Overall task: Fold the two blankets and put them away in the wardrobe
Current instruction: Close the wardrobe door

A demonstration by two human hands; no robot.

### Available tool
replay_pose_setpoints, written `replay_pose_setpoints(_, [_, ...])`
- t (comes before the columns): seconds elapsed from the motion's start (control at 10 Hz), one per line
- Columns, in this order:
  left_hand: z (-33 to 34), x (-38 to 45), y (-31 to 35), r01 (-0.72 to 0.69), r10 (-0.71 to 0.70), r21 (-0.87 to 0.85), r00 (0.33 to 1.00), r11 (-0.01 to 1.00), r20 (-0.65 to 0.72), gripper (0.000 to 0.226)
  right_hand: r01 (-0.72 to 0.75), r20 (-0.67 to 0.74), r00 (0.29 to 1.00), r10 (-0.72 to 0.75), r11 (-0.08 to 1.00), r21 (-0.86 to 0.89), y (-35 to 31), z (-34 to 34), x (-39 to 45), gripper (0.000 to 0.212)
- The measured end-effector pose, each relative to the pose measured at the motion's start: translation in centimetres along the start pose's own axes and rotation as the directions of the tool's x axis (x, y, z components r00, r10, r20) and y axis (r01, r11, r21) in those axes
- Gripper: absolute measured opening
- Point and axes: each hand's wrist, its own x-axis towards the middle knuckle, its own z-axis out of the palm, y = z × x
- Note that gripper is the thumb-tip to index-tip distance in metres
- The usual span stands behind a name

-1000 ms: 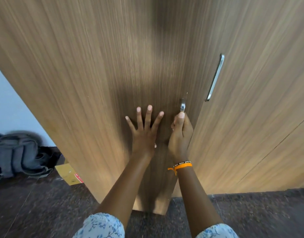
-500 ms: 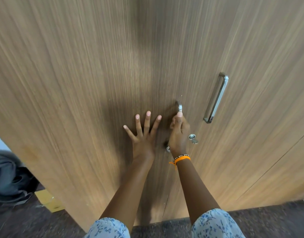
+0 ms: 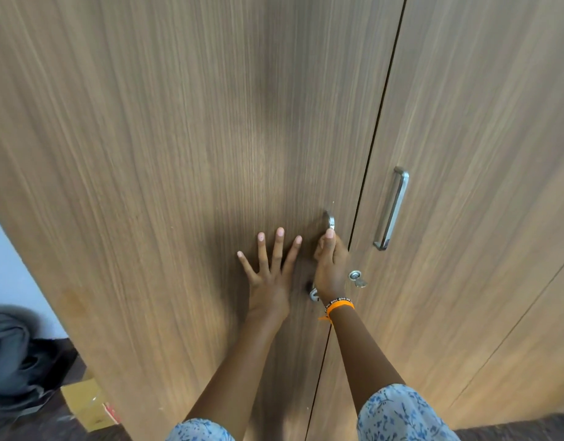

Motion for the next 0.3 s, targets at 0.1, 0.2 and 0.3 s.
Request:
replay_pose_setpoints(0.1, [-2.6, -0.8, -0.6, -0.068, 0.068, -0.113, 0.998, 0.991, 0.003, 0.118, -0.039, 0.128, 0.991, 0.041, 0.999, -0.015, -0.8, -1.3, -0.3, 0.04])
replay_pose_setpoints(0.2, [-5.0, -0.4, -2.1, -0.071, 0.053, -0.254, 0.996, 0.965, -0.074, 0.097, 0.033, 0.059, 0.998, -0.015, 0.95, -0.311, -0.8, -2.4, -0.3, 0.048])
replay_pose_setpoints(0.3, [-9.0, 1.4, -3.7, -0.059, -0.016, -0.308, 0.972, 0.95, -0.236, 0.09, 0.169, -0.052, 0.973, -0.226, 0.846, -0.505, -4.0, -2.3, 0.1, 0.036])
